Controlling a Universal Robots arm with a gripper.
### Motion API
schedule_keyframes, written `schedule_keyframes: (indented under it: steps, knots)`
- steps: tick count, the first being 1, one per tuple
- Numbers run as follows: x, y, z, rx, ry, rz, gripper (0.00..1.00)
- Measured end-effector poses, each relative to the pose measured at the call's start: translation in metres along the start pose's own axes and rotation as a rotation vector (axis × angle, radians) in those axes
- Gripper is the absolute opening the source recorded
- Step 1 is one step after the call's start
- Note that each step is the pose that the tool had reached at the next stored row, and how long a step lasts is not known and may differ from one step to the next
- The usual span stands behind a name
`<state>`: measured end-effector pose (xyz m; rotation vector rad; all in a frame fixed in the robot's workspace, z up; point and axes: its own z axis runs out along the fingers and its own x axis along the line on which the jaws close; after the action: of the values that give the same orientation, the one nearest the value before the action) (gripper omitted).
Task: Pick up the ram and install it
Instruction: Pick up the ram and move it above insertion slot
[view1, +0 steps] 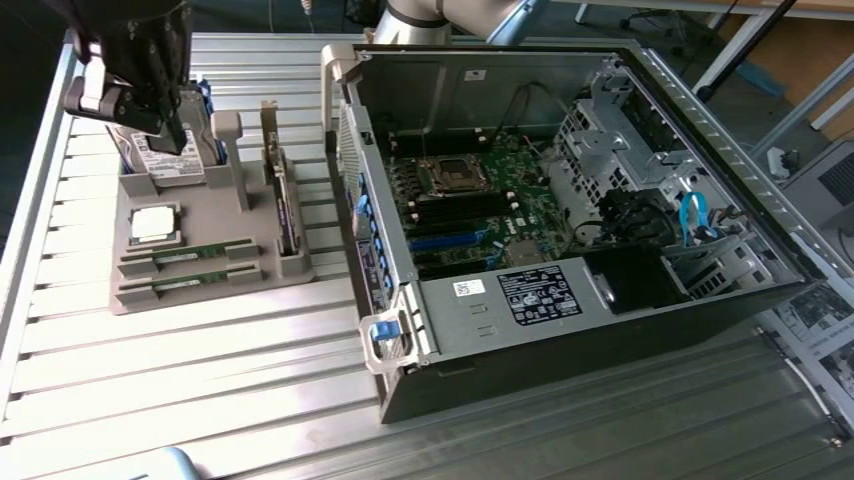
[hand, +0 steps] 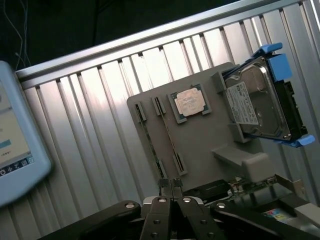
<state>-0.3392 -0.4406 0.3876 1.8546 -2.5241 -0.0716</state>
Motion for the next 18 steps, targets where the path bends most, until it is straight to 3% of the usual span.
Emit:
schedule_keyframes:
  steps: [18]
  knots:
    - [0.0,0.0,0.0001,-0.0013,0.0044,-0.085,0.11]
